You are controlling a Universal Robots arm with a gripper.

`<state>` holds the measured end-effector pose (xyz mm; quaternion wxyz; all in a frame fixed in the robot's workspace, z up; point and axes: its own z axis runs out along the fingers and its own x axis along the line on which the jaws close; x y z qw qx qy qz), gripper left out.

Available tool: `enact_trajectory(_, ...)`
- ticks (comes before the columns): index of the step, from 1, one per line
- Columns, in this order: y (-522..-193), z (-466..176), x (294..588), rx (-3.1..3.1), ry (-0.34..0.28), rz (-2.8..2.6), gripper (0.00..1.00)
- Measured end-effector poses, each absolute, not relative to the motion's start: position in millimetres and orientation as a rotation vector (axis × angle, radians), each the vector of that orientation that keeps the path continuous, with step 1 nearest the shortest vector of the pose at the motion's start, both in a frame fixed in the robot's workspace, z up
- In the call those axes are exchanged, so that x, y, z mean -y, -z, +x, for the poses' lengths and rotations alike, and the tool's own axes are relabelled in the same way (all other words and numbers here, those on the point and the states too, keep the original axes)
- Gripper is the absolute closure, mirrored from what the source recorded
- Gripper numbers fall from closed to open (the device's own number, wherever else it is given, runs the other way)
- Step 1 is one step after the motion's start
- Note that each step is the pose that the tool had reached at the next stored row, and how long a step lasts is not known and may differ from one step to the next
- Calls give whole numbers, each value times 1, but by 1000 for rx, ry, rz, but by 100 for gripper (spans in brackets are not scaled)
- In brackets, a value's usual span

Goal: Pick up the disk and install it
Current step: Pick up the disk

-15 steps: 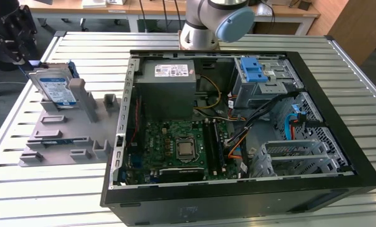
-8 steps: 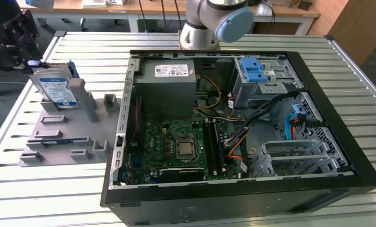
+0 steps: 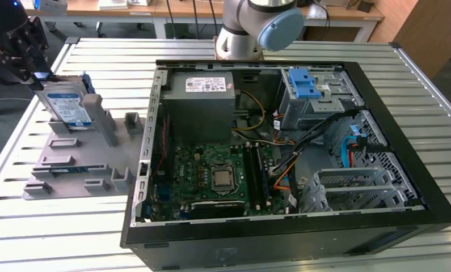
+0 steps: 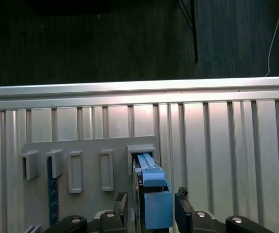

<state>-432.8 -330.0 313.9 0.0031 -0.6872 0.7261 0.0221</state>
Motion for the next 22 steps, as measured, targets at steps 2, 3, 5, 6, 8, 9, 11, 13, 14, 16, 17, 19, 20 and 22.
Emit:
enact_trajectory(2,-314,-433,330,-2277,-69,-2154,49)
enact_trajectory(3,-314,-433,330,-2276,-71,-2154,49)
enact_trajectory(5,-314,-433,330,-2275,-72,-2153,49)
enact_trajectory(6,-314,-433,330,-2275,-73,-2153,49)
enact_trajectory(8,-314,-433,330,-2275,-73,-2153,49)
enact_trajectory(9,-314,-433,330,-2275,-73,-2153,49)
enact_trajectory(11,-314,-433,330,-2276,-73,-2152,49)
enact_trajectory(13,-313,-433,330,-2276,-73,-2151,49)
enact_trajectory(14,-312,-433,330,-2276,-72,-2151,49)
enact_trajectory(16,-310,-434,330,-2276,-73,-2152,49)
enact_trajectory(17,-309,-434,330,-2276,-73,-2151,49)
enact_trajectory(19,-306,-434,330,-2276,-73,-2151,49)
enact_trajectory(20,-305,-434,330,-2276,-73,-2151,49)
enact_trajectory(22,-301,-434,330,-2276,-73,-2151,49)
